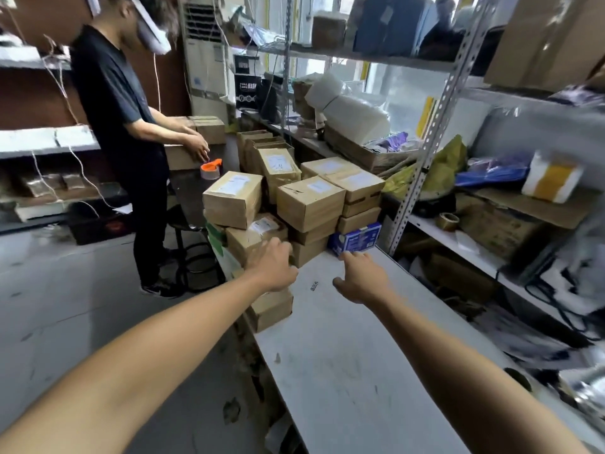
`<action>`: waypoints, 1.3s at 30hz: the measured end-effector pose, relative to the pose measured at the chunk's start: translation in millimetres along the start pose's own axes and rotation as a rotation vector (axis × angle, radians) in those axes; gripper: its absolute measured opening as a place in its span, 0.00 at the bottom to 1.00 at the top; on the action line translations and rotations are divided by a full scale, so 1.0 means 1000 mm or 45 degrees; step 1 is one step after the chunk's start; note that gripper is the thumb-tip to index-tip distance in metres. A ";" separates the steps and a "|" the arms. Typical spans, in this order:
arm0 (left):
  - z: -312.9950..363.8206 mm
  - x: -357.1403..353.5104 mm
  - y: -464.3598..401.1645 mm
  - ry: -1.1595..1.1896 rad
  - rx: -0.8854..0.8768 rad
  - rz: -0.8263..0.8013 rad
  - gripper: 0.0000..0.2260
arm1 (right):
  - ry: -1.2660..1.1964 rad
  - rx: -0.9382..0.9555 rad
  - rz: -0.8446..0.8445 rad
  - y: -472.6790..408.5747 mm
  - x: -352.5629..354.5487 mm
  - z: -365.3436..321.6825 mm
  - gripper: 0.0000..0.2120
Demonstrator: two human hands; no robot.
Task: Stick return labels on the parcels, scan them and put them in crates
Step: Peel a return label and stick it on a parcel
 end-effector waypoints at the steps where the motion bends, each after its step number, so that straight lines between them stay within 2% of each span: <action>1: -0.004 0.002 -0.012 0.017 -0.007 0.001 0.19 | -0.028 -0.026 0.006 -0.010 0.000 0.000 0.25; 4: -0.016 0.005 -0.043 0.055 -0.003 -0.014 0.17 | -0.119 -0.129 -0.032 -0.036 -0.004 0.003 0.23; 8: -0.024 0.001 -0.073 0.115 -0.003 -0.068 0.19 | -0.559 -0.357 -0.061 -0.073 -0.011 0.009 0.19; 14: -0.044 -0.006 -0.111 0.236 0.048 -0.100 0.25 | -1.377 -0.702 -0.180 -0.123 -0.032 -0.006 0.28; 17: -0.058 -0.014 -0.134 0.297 0.069 -0.127 0.25 | -1.725 -0.896 -0.263 -0.149 -0.054 -0.022 0.38; 20: -0.073 -0.021 -0.157 0.394 0.077 -0.163 0.24 | -1.922 -1.005 -0.246 -0.177 -0.072 -0.035 0.47; 24: -0.086 -0.030 -0.178 0.482 0.034 -0.239 0.23 | -2.068 -1.116 -0.195 -0.211 -0.084 -0.049 0.52; 27: -0.095 -0.036 -0.194 0.567 0.040 -0.256 0.22 | -2.144 -1.142 -0.194 -0.232 -0.090 -0.058 0.49; 30: -0.099 -0.043 -0.203 0.755 0.089 -0.286 0.23 | -2.180 -1.168 -0.147 -0.238 -0.091 -0.062 0.41; 34: -0.100 -0.052 -0.204 1.637 0.419 -0.422 0.35 | -2.287 -1.079 -0.127 -0.211 -0.086 -0.057 0.28; 36: -0.089 -0.055 -0.197 1.827 0.488 -0.558 0.30 | -2.260 -1.043 -0.122 -0.186 -0.086 -0.042 0.28; 38: -0.074 -0.061 -0.188 1.873 0.471 -0.633 0.23 | -2.174 -1.008 -0.089 -0.156 -0.084 -0.022 0.25; 39: -0.064 -0.063 -0.180 1.869 0.462 -0.642 0.23 | -2.126 -0.990 -0.071 -0.139 -0.083 -0.010 0.23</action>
Point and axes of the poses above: each hand's wrist, its own y-axis away from the middle knuckle, its own x-axis out of the back of the hand, z = x × y, the point moved 5 cm from there along -y, towards the middle knuckle, and after that the axes turned 1 degree about z, right-handed, at the moved point
